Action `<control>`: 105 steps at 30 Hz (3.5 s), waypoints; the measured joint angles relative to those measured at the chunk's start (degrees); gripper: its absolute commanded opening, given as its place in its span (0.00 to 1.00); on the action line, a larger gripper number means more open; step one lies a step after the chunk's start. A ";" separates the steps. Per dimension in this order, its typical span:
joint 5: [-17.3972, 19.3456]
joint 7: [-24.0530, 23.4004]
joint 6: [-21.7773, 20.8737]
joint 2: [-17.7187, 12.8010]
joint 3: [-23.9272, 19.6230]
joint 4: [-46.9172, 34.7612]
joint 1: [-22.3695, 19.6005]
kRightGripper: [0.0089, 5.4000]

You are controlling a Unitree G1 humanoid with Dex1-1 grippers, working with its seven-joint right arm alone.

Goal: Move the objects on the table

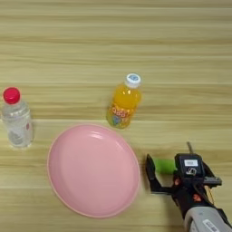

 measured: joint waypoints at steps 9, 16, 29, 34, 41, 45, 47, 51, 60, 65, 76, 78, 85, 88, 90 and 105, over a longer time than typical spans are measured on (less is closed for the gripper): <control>0.02 -0.04 0.03 0.00 -1.24 -0.98 -0.09 1.00; -0.39 0.14 0.04 -1.64 -4.17 -3.30 0.62 1.00; -1.16 3.89 3.37 -4.41 -10.68 -8.94 6.05 1.00; -2.24 5.77 5.45 -6.57 -13.10 -10.73 7.77 1.00; -4.28 7.69 6.73 -6.71 -11.23 -11.09 9.55 1.00; -6.06 7.98 6.40 -6.76 -8.68 -10.57 9.67 1.00; -7.15 8.17 6.05 -6.85 -7.50 -9.89 9.63 1.00; -8.57 8.50 5.63 -6.91 -5.36 -7.88 8.81 1.00; -11.81 8.34 3.39 -7.43 -4.21 -3.25 7.45 1.00; -13.47 7.73 2.17 -7.92 -4.22 -1.94 6.74 1.00; -15.94 6.25 0.32 -8.73 -5.02 0.78 5.37 1.00; -16.17 6.21 0.13 -8.74 -5.15 1.05 5.21 1.00; -16.74 6.06 -0.08 -8.85 -4.95 2.66 3.19 1.00; -17.11 6.09 -0.05 -8.86 -4.57 2.92 2.46 1.00; -17.39 6.06 -0.06 -9.04 -4.15 3.79 1.25 1.00; -18.95 4.32 -1.24 -12.82 -3.03 12.92 -7.20 1.00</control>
